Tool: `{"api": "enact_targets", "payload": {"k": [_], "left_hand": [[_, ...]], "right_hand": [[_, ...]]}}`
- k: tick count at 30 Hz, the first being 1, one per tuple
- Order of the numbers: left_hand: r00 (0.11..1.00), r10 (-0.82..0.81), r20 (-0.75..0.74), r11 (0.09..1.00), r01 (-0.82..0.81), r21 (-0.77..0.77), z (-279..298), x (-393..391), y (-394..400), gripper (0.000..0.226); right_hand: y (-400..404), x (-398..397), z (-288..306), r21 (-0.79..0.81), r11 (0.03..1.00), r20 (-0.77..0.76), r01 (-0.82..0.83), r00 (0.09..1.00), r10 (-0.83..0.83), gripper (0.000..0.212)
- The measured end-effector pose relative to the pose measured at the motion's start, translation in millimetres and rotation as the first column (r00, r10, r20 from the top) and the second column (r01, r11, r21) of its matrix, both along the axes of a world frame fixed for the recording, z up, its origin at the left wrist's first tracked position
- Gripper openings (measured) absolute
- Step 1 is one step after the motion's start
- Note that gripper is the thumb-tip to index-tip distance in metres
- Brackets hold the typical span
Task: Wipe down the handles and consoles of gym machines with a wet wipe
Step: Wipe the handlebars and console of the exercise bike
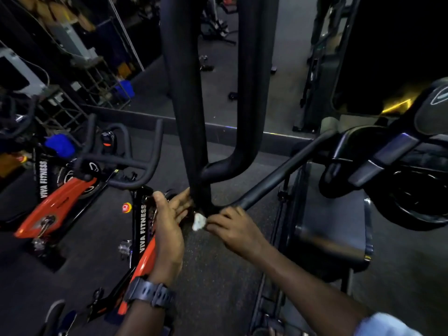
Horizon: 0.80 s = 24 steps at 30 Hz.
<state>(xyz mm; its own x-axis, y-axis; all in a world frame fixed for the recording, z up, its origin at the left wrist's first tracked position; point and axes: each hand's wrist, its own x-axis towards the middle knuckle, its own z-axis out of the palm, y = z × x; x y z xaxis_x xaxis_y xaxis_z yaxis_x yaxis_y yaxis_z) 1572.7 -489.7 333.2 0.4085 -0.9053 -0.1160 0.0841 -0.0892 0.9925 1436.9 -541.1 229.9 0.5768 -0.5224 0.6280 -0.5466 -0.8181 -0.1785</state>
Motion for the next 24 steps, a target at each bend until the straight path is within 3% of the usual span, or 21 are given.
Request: {"api": "enact_targets", "payload": {"k": [3,5,8,11,13,16,18,20,22,24], "left_hand": [[0.996,-0.009,0.093,1.0,0.011,-0.02,-6,-3,2,0.082],[0.956,0.043,0.292,0.995,-0.015,-0.098,-16,-10,10,0.073],[0.71,0.118,0.694,0.983,0.018,-0.185,-32,-25,22,0.063],[0.507,0.122,0.853,0.973,0.108,-0.203,-50,-26,24,0.064],[0.313,0.121,0.942,0.956,0.219,-0.196,-64,-20,20,0.056],[0.044,0.028,0.999,0.95,0.31,-0.04,-77,-23,17,0.046],[-0.069,-0.064,0.996,0.957,0.278,0.081,-80,-31,14,0.047],[-0.134,-0.185,0.974,0.935,0.281,0.216,-82,-41,10,0.052],[-0.168,-0.287,0.943,0.899,0.293,0.326,-83,-54,-1,0.055],[-0.12,-0.389,0.914,0.866,0.292,0.407,-80,-71,-19,0.054]], "right_hand": [[-14,-48,-6,0.321,0.911,0.109,0.26,0.945,-0.308,0.026],[-39,-64,-16,0.374,0.839,0.029,0.395,0.899,-0.436,0.025],[-80,-89,-24,0.282,0.834,-0.102,0.474,0.879,-0.465,0.036],[-92,-97,-16,0.325,0.783,-0.154,0.53,0.847,-0.509,0.037],[-72,-69,-14,0.289,0.849,-0.159,0.442,0.897,-0.413,0.037],[-36,-31,-24,0.325,0.93,-0.234,0.171,0.967,-0.096,0.041],[-53,-51,-27,0.223,0.971,-0.247,0.087,0.969,-0.031,0.043],[-87,-91,-30,0.068,0.982,-0.267,0.174,0.952,-0.15,0.044],[-115,-123,-18,0.036,0.913,-0.24,0.407,0.89,-0.388,0.041],[-117,-116,-15,0.041,0.845,-0.175,0.532,0.837,-0.519,0.037]]}}
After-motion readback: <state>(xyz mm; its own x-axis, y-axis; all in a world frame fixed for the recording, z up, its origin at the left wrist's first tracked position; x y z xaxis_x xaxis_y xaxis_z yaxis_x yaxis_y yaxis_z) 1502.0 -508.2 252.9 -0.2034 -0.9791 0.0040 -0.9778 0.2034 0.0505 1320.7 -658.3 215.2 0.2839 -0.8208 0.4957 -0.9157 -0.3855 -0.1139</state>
